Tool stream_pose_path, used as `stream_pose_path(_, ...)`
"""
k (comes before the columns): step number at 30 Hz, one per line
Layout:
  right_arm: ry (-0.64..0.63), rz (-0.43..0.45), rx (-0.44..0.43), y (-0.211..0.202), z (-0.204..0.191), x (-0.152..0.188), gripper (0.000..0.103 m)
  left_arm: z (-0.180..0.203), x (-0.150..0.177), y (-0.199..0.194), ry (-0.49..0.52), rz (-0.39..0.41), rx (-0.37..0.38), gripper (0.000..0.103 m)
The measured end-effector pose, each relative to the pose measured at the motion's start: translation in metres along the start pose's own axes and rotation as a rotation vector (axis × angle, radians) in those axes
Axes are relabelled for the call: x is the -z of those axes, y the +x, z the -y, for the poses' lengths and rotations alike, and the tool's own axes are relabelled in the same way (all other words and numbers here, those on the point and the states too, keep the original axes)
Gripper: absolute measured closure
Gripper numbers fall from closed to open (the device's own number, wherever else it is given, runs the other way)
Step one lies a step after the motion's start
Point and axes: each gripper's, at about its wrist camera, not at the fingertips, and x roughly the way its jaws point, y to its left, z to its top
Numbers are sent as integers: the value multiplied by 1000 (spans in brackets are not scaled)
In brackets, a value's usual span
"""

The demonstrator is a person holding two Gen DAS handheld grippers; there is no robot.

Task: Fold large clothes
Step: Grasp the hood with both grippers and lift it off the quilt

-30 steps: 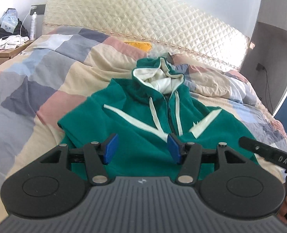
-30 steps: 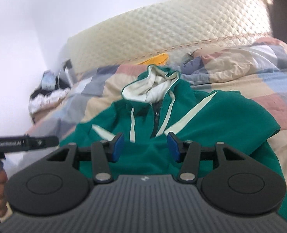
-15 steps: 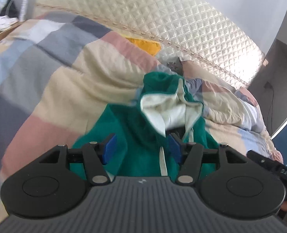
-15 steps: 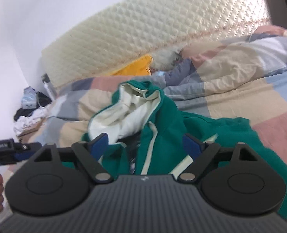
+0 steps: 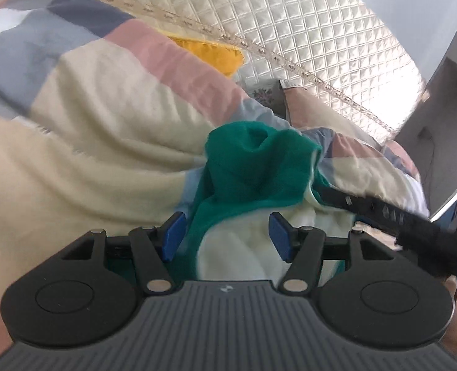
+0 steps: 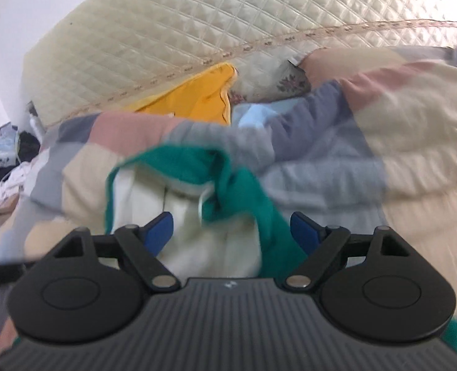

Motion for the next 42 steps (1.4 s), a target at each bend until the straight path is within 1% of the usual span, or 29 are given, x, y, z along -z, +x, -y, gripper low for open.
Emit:
stream_pose_path(1, 6, -4, -2, 13, 1, -7, 19, 5, -4, 11, -3, 18, -25, 39)
stream_pose_path(2, 7, -24, -3, 26, 3, -12, 19, 8, -8, 21, -10, 31, -35, 39)
stream_pose_path(4, 1, -67, 6, 51, 4, -19, 20, 12, -14, 46, -33, 23, -13, 39)
stream_pose_path(5, 1, -85, 3, 60, 5, -20, 24, 15, -18, 60, -40, 10, -6, 39)
stream_pose_path(6, 5, -115, 2, 70, 7, -20, 28, 17, -19, 71, -42, -6, -16, 39)
stream_pose_path(8, -26, -213, 36, 85, 6, -15, 38, 21, -21, 87, -41, -37, -56, 40)
stream_pose_path(9, -46, -233, 46, 89, 5, -12, 48, 21, -21, 96, -47, -55, -72, 43)
stream_pose_path(10, -46, -223, 43, 86, 5, -12, 57, 22, -22, 101, -50, -71, -78, 48)
stream_pose_path(11, -34, -207, 37, 82, 6, -13, 69, 23, -22, 104, -46, -79, -90, 59)
stream_pose_path(12, -22, -195, 27, 76, 7, -15, 72, 25, -23, 106, -31, -81, -99, 66)
stream_pose_path(13, -16, -186, 18, 70, 8, -17, 76, 28, -25, 106, -8, -83, -107, 77)
stream_pose_path(14, -17, -176, 11, 63, 8, -19, 78, 30, -27, 104, 6, -76, -108, 85)
stream_pose_path(17, -43, -138, 3, 38, 3, -26, 79, 34, -34, 89, -15, -60, -97, 88)
stream_pose_path(19, -35, -102, 12, 16, 0, -23, 80, 40, -38, 68, 3, -39, -107, 90)
stream_pose_path(24, -46, 1, 16, -40, -14, -18, 81, 65, -43, 4, 68, 19, -89, 91)
stream_pose_path(28, -95, 87, 16, -94, -36, -20, 81, 86, -45, -65, 118, 96, -75, 91)
stream_pose_path(31, -116, 157, 9, -144, -53, -14, 81, 98, -37, -123, 122, 149, -59, 91)
stream_pose_path(35, -144, 221, -1, -209, -75, 7, 81, 114, -11, -204, 154, 223, -44, 91)
stream_pose_path(38, -159, 243, -14, -254, -88, 33, 81, 121, 19, -261, 157, 255, -23, 91)
stream_pose_path(41, -166, 244, -7, -292, -97, 65, 81, 126, 57, -311, 161, 267, 3, 91)
stream_pose_path(42, -173, 245, -6, -302, -99, 76, 81, 126, 76, -329, 158, 269, 6, 91)
